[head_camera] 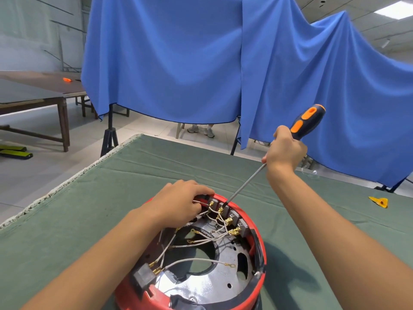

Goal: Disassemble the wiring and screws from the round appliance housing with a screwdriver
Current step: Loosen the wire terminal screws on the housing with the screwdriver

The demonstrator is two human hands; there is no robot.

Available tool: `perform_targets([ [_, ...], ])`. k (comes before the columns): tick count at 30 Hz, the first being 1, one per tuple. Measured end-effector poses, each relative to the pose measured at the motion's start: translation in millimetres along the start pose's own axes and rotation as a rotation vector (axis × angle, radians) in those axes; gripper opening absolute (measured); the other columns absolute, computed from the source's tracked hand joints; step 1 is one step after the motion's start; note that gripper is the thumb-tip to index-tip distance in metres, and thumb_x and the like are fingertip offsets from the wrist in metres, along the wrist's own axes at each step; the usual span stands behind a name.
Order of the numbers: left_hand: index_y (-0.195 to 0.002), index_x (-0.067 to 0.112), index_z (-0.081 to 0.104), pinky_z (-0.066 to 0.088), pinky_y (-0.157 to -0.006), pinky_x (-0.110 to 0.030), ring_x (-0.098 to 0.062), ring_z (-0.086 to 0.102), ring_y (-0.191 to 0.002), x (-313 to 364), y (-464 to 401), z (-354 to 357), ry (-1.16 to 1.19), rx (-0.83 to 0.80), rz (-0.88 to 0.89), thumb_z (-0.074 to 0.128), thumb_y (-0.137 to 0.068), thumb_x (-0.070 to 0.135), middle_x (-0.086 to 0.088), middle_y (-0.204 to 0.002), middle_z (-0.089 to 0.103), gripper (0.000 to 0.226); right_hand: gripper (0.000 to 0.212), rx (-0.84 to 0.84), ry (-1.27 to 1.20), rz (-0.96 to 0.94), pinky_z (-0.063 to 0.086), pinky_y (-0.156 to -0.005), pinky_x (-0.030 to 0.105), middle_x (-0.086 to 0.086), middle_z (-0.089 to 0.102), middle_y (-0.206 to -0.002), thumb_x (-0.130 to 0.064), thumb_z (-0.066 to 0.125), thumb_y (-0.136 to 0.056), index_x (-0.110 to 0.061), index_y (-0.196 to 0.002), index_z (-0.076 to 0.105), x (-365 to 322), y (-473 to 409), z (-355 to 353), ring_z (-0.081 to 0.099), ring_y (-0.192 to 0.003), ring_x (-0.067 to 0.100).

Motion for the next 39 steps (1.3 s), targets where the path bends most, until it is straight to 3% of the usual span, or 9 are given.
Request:
perform_targets([
  [3,-0.135,0.044,0.044,0.031,-0.105,-0.040,-0.016,0.042,-0.124,-1,-1,1,-0.001,-0.009,0.002,0.044,-0.091,0.018,0.008,-0.134,0.050,0.051,0.022,0.048,-0.010,0.042,0.027,-0.031,0.012,-0.003,0.038,-0.044,-0.015,0.053,-0.074,-0.013,-0.057,0.040,10,-9,-5,0.037,-0.043,0.024],
  [7,-0.134,0.044,0.045,0.032,-0.105,-0.040,-0.015,0.043,-0.123,-1,-2,-1,0.001,-0.009,0.000,0.044,-0.090,0.016,0.008,-0.132,0.051,0.052,0.021,0.065,-0.012,0.120,0.026,-0.031,0.013,0.002,0.040,-0.053,-0.016,0.054,-0.076,-0.013,-0.060,0.040,18,-13,-10,0.035,-0.026,0.016],
  [11,-0.133,0.044,0.046,0.032,-0.105,-0.040,-0.014,0.043,-0.123,-1,-2,0,0.018,-0.006,-0.001,0.044,-0.090,0.015,0.009,-0.132,0.051,0.052,0.020,0.019,-0.093,0.108,0.029,-0.034,0.015,-0.001,0.038,-0.045,-0.014,0.053,-0.075,-0.012,-0.060,0.040,17,-10,-17,0.033,-0.025,0.015],
  [20,-0.132,0.043,0.048,0.034,-0.105,-0.040,-0.014,0.046,-0.120,1,1,-3,0.029,-0.009,-0.016,0.045,-0.090,0.014,0.008,-0.129,0.053,0.051,0.023,-0.167,-0.218,-0.216,0.030,-0.034,0.018,-0.004,0.035,-0.037,-0.017,0.051,-0.069,-0.008,-0.051,0.040,-15,29,-27,0.038,-0.026,0.020],
  [27,-0.133,0.043,0.047,0.034,-0.105,-0.039,-0.014,0.046,-0.119,1,2,-2,0.028,-0.009,-0.004,0.045,-0.089,0.015,0.009,-0.129,0.052,0.052,0.026,-0.204,-0.194,-0.350,0.030,-0.034,0.016,0.000,0.030,-0.036,-0.013,0.050,-0.070,0.002,-0.051,0.041,-24,45,-26,0.037,-0.027,0.023],
  [31,-0.133,0.043,0.047,0.033,-0.106,-0.040,-0.014,0.045,-0.121,2,2,-1,0.034,-0.016,-0.012,0.045,-0.090,0.015,0.009,-0.131,0.052,0.052,0.030,-0.273,-0.172,-0.422,0.028,-0.035,0.015,0.015,0.024,-0.044,-0.012,0.051,-0.071,0.007,-0.053,0.035,-28,59,-17,0.033,-0.030,0.027],
  [36,-0.133,0.043,0.047,0.033,-0.105,-0.040,-0.015,0.045,-0.121,1,3,-2,0.031,-0.008,-0.012,0.045,-0.090,0.014,0.008,-0.132,0.051,0.052,0.028,-0.205,-0.140,-0.289,0.026,-0.035,0.017,0.016,0.026,-0.056,-0.014,0.050,-0.071,0.007,-0.059,0.036,-24,40,-8,0.027,-0.044,0.028],
  [39,-0.133,0.043,0.047,0.033,-0.106,-0.040,-0.014,0.044,-0.122,1,2,-2,0.028,-0.003,-0.009,0.046,-0.090,0.015,0.009,-0.133,0.051,0.052,0.018,-0.108,-0.131,-0.132,0.027,-0.034,0.016,0.014,0.029,-0.056,-0.014,0.051,-0.073,-0.006,-0.061,0.040,-10,18,-9,0.028,-0.047,0.026],
])
Point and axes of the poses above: each hand's wrist, its own y-axis away from the middle knuckle, its own z-axis out of the palm, x = y × z, the point moved 3 cm from there along -y, towards the middle knuckle
